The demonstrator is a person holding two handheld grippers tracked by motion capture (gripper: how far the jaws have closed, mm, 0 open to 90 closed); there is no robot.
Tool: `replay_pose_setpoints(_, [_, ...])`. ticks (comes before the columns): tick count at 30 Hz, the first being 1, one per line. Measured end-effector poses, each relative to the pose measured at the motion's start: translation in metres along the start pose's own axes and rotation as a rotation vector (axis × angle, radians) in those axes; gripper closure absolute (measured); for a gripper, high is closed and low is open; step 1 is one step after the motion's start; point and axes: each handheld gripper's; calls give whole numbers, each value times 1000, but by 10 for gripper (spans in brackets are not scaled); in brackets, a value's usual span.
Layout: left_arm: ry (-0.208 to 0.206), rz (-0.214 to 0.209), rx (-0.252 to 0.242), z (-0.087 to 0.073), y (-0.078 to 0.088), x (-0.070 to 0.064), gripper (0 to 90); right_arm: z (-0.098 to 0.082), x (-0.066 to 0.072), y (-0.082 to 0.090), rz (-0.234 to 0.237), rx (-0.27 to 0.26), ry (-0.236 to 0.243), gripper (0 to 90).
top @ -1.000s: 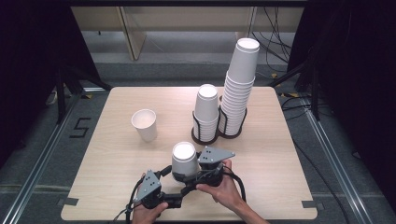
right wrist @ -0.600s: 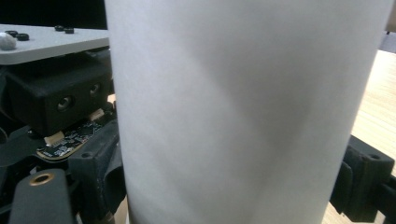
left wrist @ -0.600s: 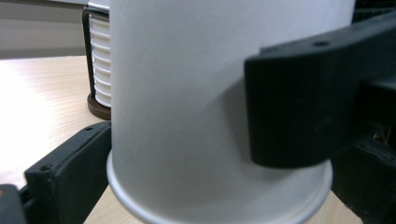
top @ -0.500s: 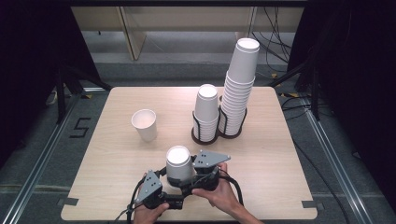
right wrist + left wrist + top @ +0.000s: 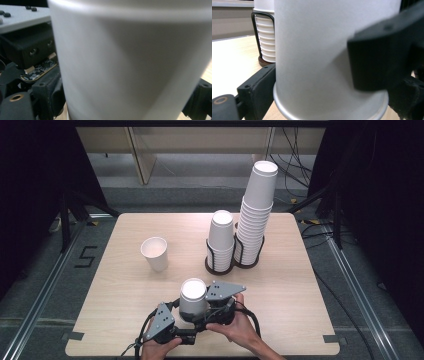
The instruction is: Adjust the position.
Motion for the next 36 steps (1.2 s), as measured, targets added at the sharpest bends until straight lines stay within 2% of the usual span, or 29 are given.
replay_pose_setpoints(2, [-7,-9,-5,-2,-2,0,71,3,0,4,-7,-10,-4,130])
replay_pose_setpoints(3, [-12,-8,16,-2,-2,0,71,5,-1,6,-13,-15,3,136])
replay_pose_setpoints(4, [-8,-24,-3,-4,-4,0,71,6,-1,9,-7,-18,-7,149])
replay_pose_setpoints(5, [-14,-19,18,-4,-3,0,72,8,-4,10,-19,-34,12,152])
replay_pose_setpoints(7, [-23,-23,29,-4,-5,-1,72,10,-4,14,-12,-46,-16,156])
replay_pose_setpoints(8, [-34,-26,35,-5,-6,-1,72,12,-5,16,-16,-49,-3,158])
replay_pose_setpoints(10, [-48,-20,55,-6,-6,-1,72,14,-5,21,-15,-41,-24,171])
replay_pose_setpoints(12, [-44,-33,41,-7,-8,0,72,16,-7,25,-10,-47,-33,218])
replay_pose_setpoints(13, [-47,-33,40,-7,-8,0,72,16,-9,26,6,-59,-24,232])
replay_pose_setpoints(14, [-50,-35,40,-7,-8,0,70,17,-10,28,-5,-50,-21,237])
replay_pose_setpoints(16, [-47,-40,33,-7,-8,1,60,17,-12,27,8,-62,-31,243])
replay_pose_setpoints(17, [-48,-34,36,-7,-7,1,53,17,-12,29,-2,-52,-42,245])
replay_pose_setpoints(18, [-48,-33,29,-7,-7,1,46,17,-12,29,15,-59,-58,247])
replay_pose_setpoints(19, [-42,-30,17,-8,-7,1,40,17,-14,30,-3,-59,-57,248])
replay_pose_setpoints(20, [-38,-23,8,-8,-7,1,33,17,-14,30,11,-77,-66,249])
replay_pose_setpoints(21, [-32,-18,2,-8,-7,0,29,17,-13,30,16,-79,-106,250])
replay_pose_setpoints(23, [-39,-12,1,-8,-8,-2,22,17,-12,30,12,-96,-115,251])
replay_pose_setpoints(24, [-41,-7,3,-8,-8,-2,26,17,-12,31,21,-88,-128,251])
replay_pose_setpoints(27, [-37,-12,-21,-8,-8,-2,26,17,-12,29,14,-120,-103,252])
replay_pose_setpoints(28, [-36,-6,-19,-7,-7,-2,26,17,-12,29,19,-132,-110,252])
replay_pose_setpoints(29, [-36,-4,-15,-7,-6,-2,26,17,-11,30,37,-126,-141,252])
replay_pose_setpoints(31, [-33,-3,-16,-7,-7,-3,26,16,-11,30,37,-123,-155,252])
replay_pose_setpoints(32, [-35,-2,-15,-7,-6,-3,26,16,-11,29,39,-134,-150,252])
replay_pose_setpoints(36, [-43,-9,-2,-6,-5,-1,37,14,-11,27,43,-123,-150,252])
Point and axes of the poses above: each handheld gripper's, and its own axes: y roughly backward along the jaws, z roughly out of its top, x roughly to its left, and after that the axes turned 5 degrees about x, right-handed
